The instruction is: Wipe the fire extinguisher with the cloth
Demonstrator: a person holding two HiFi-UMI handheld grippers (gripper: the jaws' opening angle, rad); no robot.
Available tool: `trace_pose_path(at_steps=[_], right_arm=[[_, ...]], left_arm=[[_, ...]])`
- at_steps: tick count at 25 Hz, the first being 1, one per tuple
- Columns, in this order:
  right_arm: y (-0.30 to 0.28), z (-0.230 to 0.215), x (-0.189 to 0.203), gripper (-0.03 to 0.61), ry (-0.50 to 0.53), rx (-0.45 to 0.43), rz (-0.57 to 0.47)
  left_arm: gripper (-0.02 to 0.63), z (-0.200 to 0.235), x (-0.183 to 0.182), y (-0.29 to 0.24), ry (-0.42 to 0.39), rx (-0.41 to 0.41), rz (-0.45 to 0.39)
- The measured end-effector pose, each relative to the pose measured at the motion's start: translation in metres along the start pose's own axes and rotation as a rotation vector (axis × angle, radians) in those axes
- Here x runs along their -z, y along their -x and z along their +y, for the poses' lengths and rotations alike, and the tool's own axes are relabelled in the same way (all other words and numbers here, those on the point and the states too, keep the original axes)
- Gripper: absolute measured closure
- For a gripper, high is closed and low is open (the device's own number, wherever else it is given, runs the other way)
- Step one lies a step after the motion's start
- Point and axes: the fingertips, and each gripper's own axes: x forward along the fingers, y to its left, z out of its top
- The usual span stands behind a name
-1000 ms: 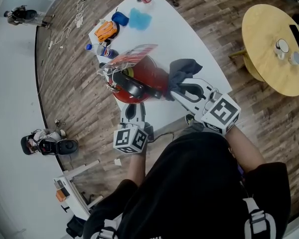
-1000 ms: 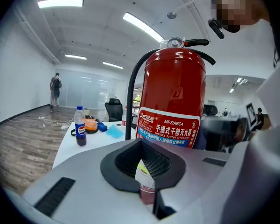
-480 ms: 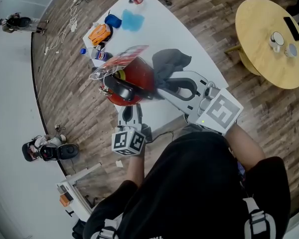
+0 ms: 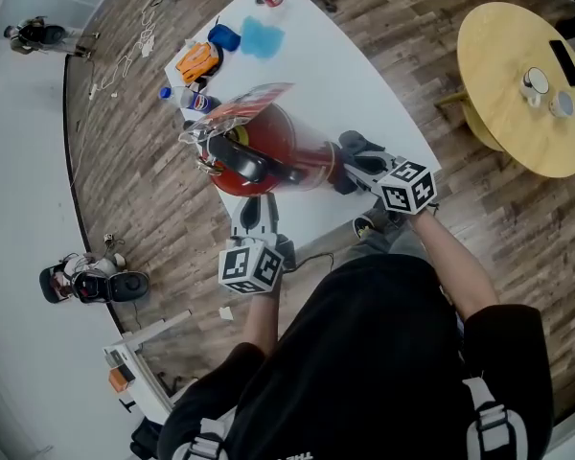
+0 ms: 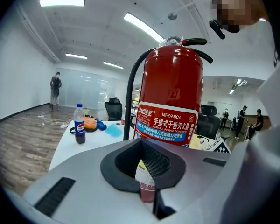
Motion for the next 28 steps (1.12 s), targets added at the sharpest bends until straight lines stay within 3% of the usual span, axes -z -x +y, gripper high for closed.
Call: trace_pose_path(at_steps=[6,9,15,19,23,28], right_arm=[[-0.012,-0.020,0.048,0.505,0.090,0.113,0.109],[-0.011,-0.018,0.051,0.505,0.138,0.157,0.083],[-0.006,0.046,0.038,0.505,0.272,0.196,-0.004],[0.008,0.071,-0.004,0.505,0.288,0.269,-0.158],[0.041,0.129,-0.089,0.505,0.369,0.319,-0.384],[0.059,0.187,-0.159,0.505,0.469,0.418,-0.497]], left_arm=[[0.591,0.000,0.003,-0.002,0.004,0.004,-0.009],[0.591,-0.001,0.007,-0.004,0.009,0.028,-0.026],[0.591,-0.001,0.008,0.002,-0.029,0.166,-0.008],[0.591,-0.005,0.006,0.003,-0.058,0.222,-0.024],[0.591,-0.008,0.005,0.007,-0.070,0.239,-0.044],[0.591,-0.008,-0.006,0.012,-0.083,0.256,-0.058]])
